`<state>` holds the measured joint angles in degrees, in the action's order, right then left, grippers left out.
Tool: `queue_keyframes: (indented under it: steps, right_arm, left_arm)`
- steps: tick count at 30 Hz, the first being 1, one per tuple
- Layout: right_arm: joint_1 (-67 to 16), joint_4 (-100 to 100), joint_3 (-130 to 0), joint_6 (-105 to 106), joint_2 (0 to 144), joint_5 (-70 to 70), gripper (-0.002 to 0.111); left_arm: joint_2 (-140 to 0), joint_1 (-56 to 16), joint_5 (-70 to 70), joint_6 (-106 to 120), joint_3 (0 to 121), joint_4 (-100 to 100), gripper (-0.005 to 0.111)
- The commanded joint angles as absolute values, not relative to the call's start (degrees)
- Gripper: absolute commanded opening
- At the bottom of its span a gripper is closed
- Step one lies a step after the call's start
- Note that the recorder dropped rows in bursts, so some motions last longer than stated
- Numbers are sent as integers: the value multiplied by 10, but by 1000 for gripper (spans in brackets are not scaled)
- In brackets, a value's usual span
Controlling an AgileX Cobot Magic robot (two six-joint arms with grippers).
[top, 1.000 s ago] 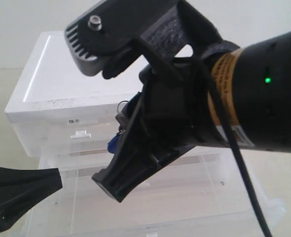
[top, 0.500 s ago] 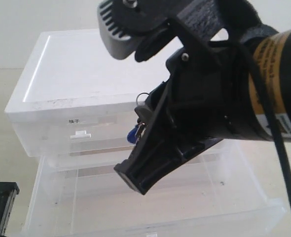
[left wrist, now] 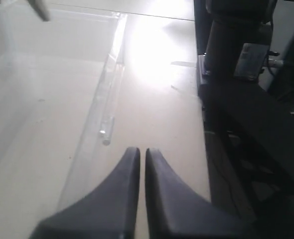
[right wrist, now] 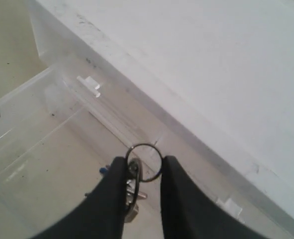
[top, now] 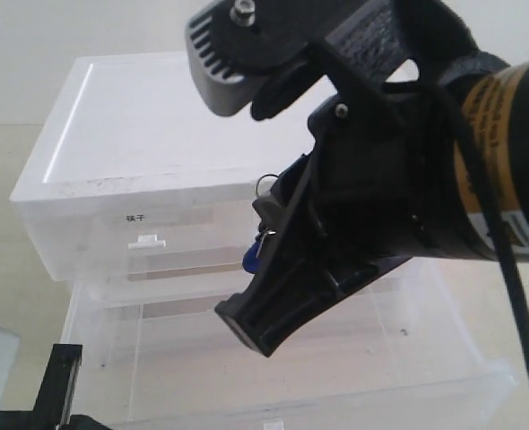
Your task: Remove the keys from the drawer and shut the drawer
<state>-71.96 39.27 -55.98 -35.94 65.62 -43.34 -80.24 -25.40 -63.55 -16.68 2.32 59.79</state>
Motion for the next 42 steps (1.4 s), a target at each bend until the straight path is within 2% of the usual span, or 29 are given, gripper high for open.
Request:
queue_keyframes:
  steps: [1, 5, 10, 15, 16, 19, 21, 24, 27, 35, 42]
  right_arm:
    - [-720, 387, -560, -355, 652, -433, 0]
    - [-720, 386, -560, -347, 652, -454, 0]
    - [-720, 378, -560, -339, 652, -454, 0]
    - [-720, 336, -560, -305, 652, -451, 0]
    - [-720, 328, -560, -300, 652, -450, 0]
    - [-720, 310, -558, -290, 652, -451, 0]
    - [-720, 312, -544, -288, 652, -449, 0]
    - [-720, 314, -520, -288, 652, -446, 0]
    - [-720, 314, -512, -290, 652, -436, 0]
    - [-720, 314, -509, -295, 652, -425, 0]
    - [-720, 314, -509, -290, 652, -417, 0]
  left_arm:
    - [-812, -254, -592, -97, 21, 467, 5]
    - [-808, -254, -650, -58, 20, 431, 5]
    - [-794, -254, -638, -26, 21, 314, 5]
    - [-794, -254, -633, -27, 27, 309, 5]
    - [-794, -254, -632, -30, 27, 313, 5]
    - [-778, -254, -700, -39, 24, 521, 5]
    - [-749, -254, -700, -48, 3, 535, 5]
    - [-721, -254, -555, -116, 17, 488, 5]
    - [-739, -254, -496, -158, 41, 488, 5]
    - [-856, -254, -511, -85, 70, 398, 5]
    - [-876, -254, -538, -17, 83, 274, 5]
